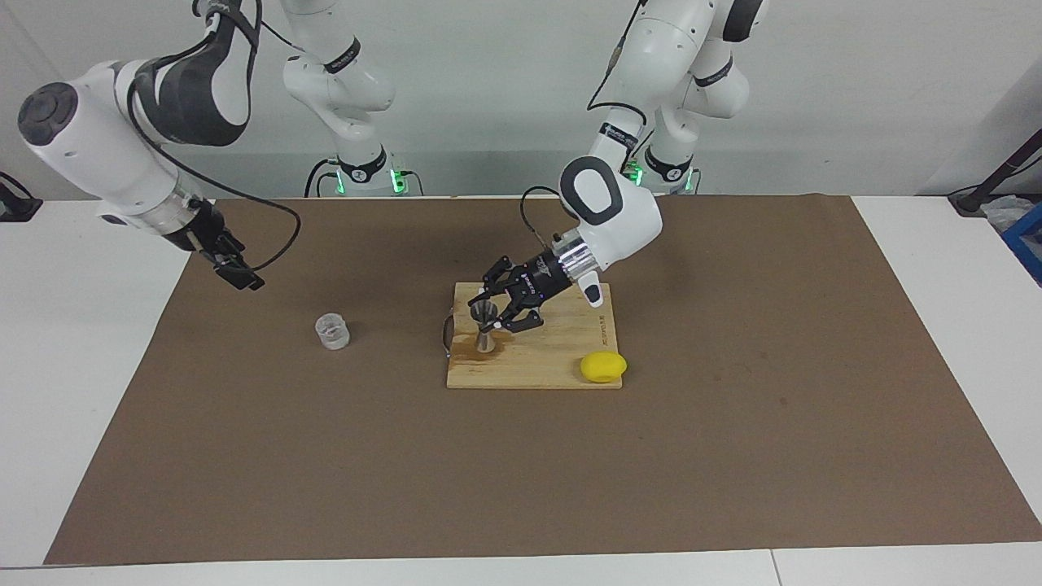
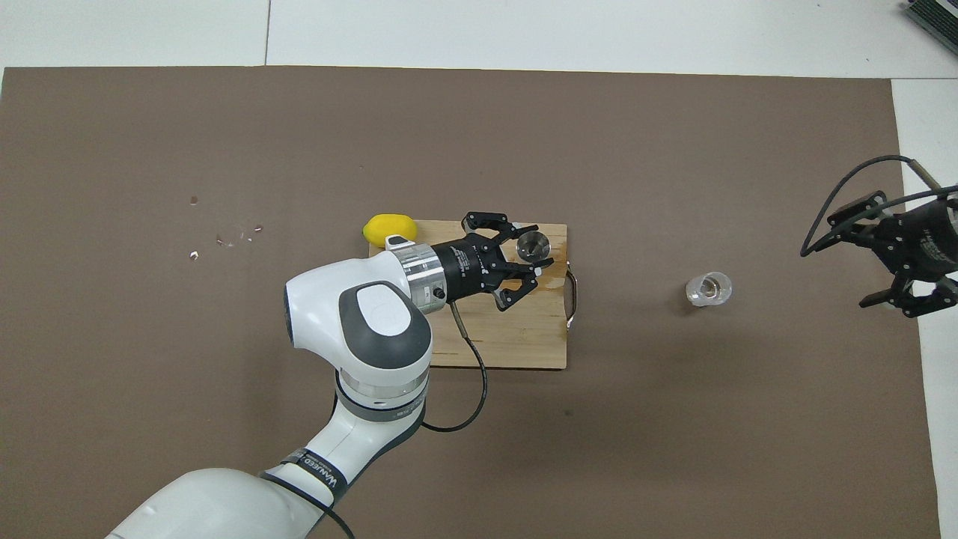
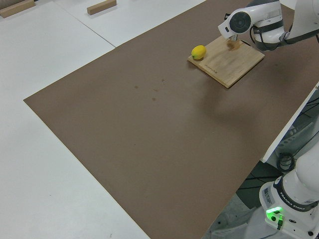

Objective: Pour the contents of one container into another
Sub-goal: 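Lower the metal cup onto the board while the right gripper reaches the glass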

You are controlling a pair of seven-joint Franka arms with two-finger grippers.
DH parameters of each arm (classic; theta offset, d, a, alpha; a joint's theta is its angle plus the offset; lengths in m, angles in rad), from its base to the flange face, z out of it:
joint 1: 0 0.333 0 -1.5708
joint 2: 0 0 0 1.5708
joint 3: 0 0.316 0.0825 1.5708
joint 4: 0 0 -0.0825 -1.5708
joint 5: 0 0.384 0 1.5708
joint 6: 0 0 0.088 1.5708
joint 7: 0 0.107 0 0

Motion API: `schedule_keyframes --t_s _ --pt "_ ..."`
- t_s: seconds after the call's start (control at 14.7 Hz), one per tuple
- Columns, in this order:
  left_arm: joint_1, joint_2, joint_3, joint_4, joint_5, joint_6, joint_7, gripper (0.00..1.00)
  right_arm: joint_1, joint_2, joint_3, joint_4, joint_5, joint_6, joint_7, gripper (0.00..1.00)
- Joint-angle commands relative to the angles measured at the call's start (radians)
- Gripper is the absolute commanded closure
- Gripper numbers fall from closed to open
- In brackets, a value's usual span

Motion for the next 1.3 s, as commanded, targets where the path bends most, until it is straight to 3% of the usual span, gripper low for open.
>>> schedule_keyframes --t_s 0.0,0.55,0.82,1.23 --pt "-0.038 0.041 0.018 0.06 -0.026 0.045 0.001 1.0 -0.053 0.046 0.012 -0.013 0.101 0.022 0.067 0.08" --pt "-0.05 0.064 0.021 0.063 -0.024 0.055 0.003 1.0 -0.075 0.12 0.012 -0.171 0.289 0.273 0.107 0.07" --pt "-0.05 0.066 0.021 0.061 -0.023 0.071 0.001 1.0 -0.072 0.131 0.012 -0.236 0.312 0.343 0.107 0.07" --pt "-0.064 0.066 0.023 0.055 -0.019 0.093 0.001 0.43 -0.075 0.23 0.014 -0.234 0.413 0.37 0.073 0.07"
